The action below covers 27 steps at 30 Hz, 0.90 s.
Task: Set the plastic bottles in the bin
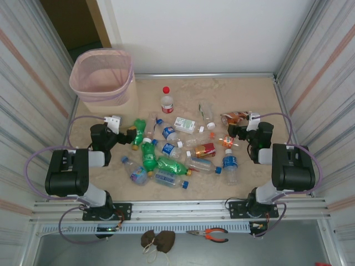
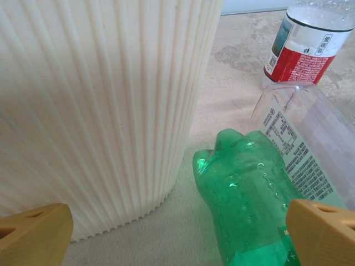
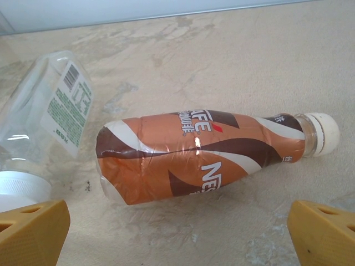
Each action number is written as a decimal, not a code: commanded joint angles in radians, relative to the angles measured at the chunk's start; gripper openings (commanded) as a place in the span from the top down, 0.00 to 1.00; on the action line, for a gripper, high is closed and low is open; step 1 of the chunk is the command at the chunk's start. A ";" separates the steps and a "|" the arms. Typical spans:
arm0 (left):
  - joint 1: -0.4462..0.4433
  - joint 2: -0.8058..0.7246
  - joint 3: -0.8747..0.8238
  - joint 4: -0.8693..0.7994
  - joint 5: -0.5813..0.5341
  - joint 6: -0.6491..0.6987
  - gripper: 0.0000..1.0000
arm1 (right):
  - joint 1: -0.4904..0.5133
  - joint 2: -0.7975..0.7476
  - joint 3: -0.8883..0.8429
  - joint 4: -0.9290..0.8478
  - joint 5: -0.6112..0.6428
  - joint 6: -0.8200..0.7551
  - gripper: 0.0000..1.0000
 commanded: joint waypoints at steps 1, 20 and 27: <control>0.007 -0.021 0.007 0.004 0.006 0.015 0.01 | 0.016 -0.032 -0.009 -0.008 0.036 -0.028 0.01; -0.157 -0.352 0.090 -0.488 -0.373 0.010 0.01 | 0.079 -0.292 0.045 -0.356 0.259 -0.031 0.01; -0.229 -0.478 0.150 -0.767 -0.381 -0.122 0.05 | 0.099 -0.445 0.175 -0.752 0.268 0.101 0.01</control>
